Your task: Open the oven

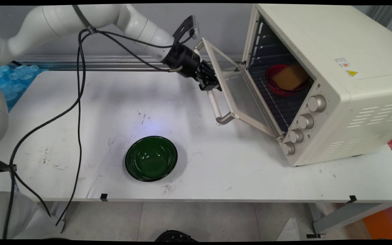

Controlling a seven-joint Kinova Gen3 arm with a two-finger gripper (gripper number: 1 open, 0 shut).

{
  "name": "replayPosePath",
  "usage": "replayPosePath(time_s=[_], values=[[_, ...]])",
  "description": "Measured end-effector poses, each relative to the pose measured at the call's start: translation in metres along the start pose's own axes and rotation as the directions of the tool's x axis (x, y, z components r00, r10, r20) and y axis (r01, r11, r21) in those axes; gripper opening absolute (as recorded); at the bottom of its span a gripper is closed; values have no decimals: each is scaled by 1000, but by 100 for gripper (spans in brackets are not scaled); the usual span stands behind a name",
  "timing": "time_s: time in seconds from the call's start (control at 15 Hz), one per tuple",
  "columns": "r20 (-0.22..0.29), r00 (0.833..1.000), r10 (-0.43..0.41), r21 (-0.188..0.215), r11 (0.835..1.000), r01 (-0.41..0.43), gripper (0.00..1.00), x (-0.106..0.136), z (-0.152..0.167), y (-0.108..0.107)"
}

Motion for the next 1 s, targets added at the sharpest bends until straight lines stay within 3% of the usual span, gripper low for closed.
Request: replayPosePath(time_s=[0.6, 1.0], values=[[-27, 999, -27, 12, 1000, 27, 0, -46, 12, 2], [-36, 999, -27, 16, 999, 28, 0, -64, 10, 5]])
